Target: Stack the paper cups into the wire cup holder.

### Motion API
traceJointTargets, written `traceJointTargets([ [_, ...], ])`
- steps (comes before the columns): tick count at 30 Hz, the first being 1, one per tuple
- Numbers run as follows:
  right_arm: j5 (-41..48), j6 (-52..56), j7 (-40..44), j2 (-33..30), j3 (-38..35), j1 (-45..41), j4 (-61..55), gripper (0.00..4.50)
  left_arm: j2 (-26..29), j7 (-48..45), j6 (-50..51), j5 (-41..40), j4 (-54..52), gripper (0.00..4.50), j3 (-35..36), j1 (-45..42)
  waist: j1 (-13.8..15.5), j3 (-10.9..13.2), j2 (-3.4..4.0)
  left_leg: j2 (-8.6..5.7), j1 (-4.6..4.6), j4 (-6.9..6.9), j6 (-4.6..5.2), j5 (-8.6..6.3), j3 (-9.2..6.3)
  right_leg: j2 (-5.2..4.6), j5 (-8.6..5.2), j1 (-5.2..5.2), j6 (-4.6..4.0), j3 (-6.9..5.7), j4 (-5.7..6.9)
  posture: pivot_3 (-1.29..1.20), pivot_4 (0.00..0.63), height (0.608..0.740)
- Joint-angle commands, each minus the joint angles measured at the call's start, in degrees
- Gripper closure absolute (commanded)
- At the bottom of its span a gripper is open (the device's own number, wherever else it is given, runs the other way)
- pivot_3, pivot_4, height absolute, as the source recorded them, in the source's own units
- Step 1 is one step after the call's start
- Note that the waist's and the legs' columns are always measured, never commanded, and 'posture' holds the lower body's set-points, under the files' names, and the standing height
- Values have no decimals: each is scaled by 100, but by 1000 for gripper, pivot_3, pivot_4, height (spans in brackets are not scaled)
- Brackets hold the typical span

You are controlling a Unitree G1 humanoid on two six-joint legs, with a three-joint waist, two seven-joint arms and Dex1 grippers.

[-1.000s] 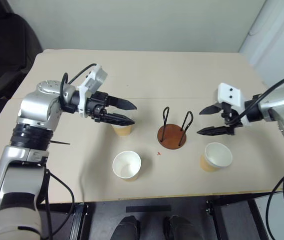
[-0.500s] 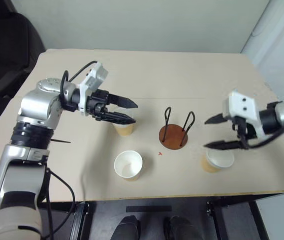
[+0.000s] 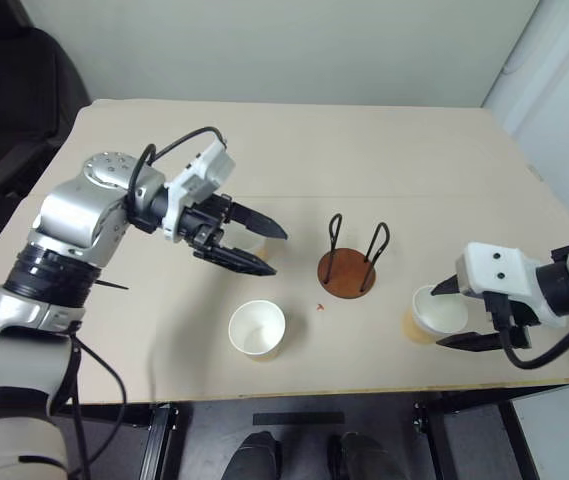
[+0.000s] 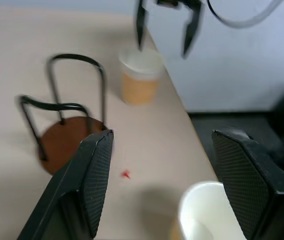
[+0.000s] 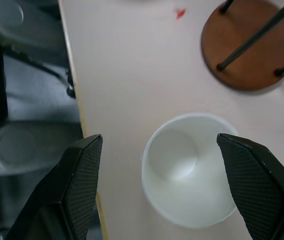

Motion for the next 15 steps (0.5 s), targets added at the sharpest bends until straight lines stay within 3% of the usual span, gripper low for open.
traceJointTargets([
  [1,-272,-422,4,-234,-134,102,-36,790,97,-197,-302,-216,-113,1111,-73,-262,7,0,0,0,0,2,0,0,0,0,1,0,1,-1,2,0,150,740],
  [15,-984,-1070,-37,-110,667,169,41,790,109,-197,-246,-256,-49,1111,-55,-397,1,0,0,0,-1,36,15,-9,-1,-1,6,16,10,-3,3,0,150,740],
])
